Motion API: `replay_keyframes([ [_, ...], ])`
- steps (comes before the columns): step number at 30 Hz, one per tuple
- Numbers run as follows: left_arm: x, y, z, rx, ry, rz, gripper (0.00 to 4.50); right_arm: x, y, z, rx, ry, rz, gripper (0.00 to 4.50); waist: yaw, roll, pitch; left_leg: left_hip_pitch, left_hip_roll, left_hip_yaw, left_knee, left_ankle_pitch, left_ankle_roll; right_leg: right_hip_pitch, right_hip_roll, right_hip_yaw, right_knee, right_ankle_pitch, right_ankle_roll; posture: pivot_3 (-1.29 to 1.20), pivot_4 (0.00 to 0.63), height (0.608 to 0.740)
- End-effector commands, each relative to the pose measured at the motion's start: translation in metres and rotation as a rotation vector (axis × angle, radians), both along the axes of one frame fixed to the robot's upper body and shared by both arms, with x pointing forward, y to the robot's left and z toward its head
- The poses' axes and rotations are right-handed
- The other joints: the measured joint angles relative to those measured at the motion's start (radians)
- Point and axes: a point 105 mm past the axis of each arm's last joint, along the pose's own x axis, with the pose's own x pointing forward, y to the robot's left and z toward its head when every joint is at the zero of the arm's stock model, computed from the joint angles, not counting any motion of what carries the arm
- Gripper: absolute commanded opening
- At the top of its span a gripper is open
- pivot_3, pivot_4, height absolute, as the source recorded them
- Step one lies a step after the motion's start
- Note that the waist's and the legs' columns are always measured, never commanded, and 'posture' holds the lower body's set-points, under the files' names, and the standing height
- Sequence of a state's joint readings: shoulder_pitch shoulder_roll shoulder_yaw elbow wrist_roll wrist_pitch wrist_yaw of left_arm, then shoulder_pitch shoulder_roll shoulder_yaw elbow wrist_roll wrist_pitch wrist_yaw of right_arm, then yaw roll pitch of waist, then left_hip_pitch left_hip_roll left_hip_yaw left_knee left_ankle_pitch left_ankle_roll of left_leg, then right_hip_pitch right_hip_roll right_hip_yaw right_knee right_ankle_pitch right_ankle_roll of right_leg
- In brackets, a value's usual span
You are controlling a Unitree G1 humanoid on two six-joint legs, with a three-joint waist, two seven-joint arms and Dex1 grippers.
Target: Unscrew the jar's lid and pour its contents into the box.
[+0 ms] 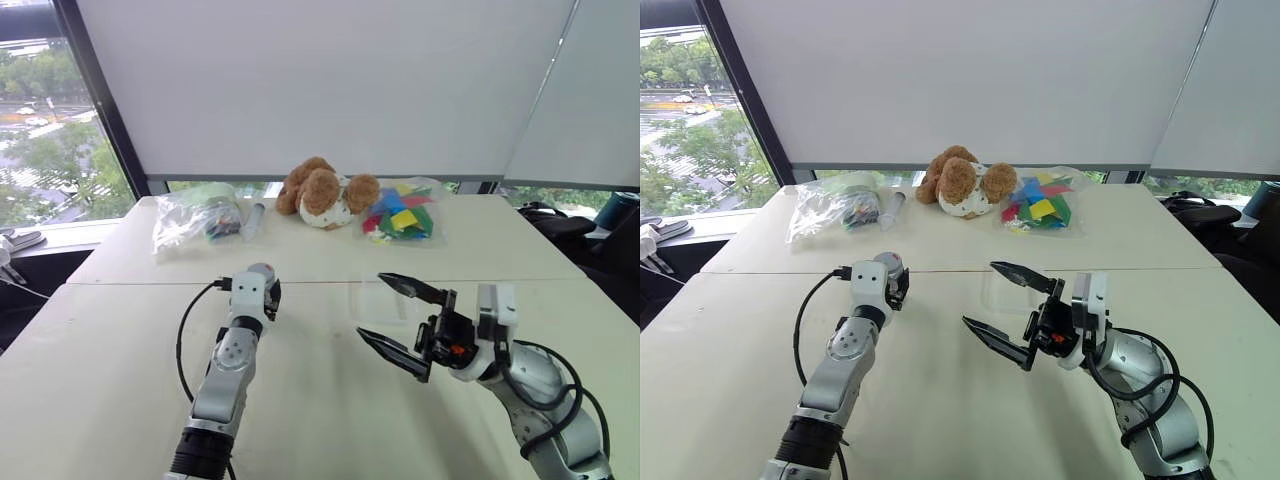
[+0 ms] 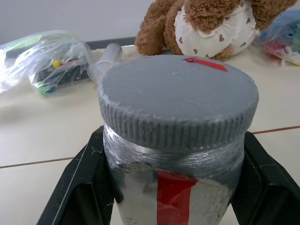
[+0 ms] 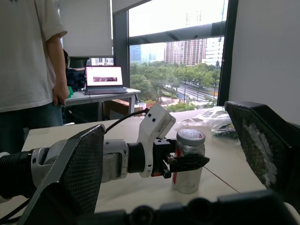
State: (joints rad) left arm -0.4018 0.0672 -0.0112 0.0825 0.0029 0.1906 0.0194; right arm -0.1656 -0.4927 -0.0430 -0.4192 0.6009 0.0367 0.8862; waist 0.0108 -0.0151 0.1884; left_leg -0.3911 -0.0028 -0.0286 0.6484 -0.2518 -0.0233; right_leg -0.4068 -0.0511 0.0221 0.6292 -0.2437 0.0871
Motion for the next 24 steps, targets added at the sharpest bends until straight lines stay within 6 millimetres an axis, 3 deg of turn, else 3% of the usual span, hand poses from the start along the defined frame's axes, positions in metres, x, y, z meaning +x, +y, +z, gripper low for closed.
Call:
replay_keyframes([
  [1,-0.004,0.004,-0.003,-0.037,0.013,-0.041,2.45,-0.008,0.003,0.014,0.011,-0.066,0.007,4.5,0.0,0.0,0.0,0.0,0.0,0.0,0.0,0.0,0.0,0.0,0.0,0.0,0.0,0.0,0.0,0.0,0.15,0.74],
  [5,-0.04,0.016,0.038,-0.09,-0.06,-0.674,2.45,-0.009,0.0,0.027,0.041,-0.049,0.008,4.5,-0.017,0.0,0.0,0.0,0.001,0.001,-0.001,0.0,0.0,-0.002,0.001,0.0,0.001,-0.001,-0.003,0.0,0.15,0.74],
  [10,-0.054,0.028,0.054,0.069,0.069,-0.936,2.45,-0.011,0.009,0.029,0.007,0.065,0.075,4.5,-0.014,0.001,0.001,-0.001,0.004,0.0,-0.001,0.0,0.0,-0.002,0.001,0.0,0.001,-0.002,-0.005,0.0,0.15,0.74],
  [14,-0.061,-0.01,0.076,0.131,0.048,-1.165,2.45,-0.008,0.033,0.035,-0.019,0.209,0.151,4.5,-0.001,0.001,0.001,-0.001,0.002,0.0,0.001,0.0,0.0,-0.001,-0.002,0.0,0.0,-0.002,-0.005,0.0,0.15,0.74],
  [20,-0.063,-0.046,0.071,0.147,0.001,-1.298,2.45,0.013,0.066,0.037,-0.074,0.294,0.13,4.5,-0.009,0.001,0.001,-0.002,0.001,0.001,-0.001,0.0,0.0,-0.003,-0.005,0.0,0.0,-0.002,-0.004,0.0,0.15,0.74],
  [24,-0.068,-0.061,0.067,0.167,-0.03,-1.348,2.45,0.031,0.071,0.029,-0.1,0.316,0.063,4.5,-0.012,0.0,0.001,-0.003,0.001,0.001,-0.001,0.0,0.0,-0.004,-0.003,0.0,0.001,-0.002,-0.004,0.0,0.15,0.74],
])
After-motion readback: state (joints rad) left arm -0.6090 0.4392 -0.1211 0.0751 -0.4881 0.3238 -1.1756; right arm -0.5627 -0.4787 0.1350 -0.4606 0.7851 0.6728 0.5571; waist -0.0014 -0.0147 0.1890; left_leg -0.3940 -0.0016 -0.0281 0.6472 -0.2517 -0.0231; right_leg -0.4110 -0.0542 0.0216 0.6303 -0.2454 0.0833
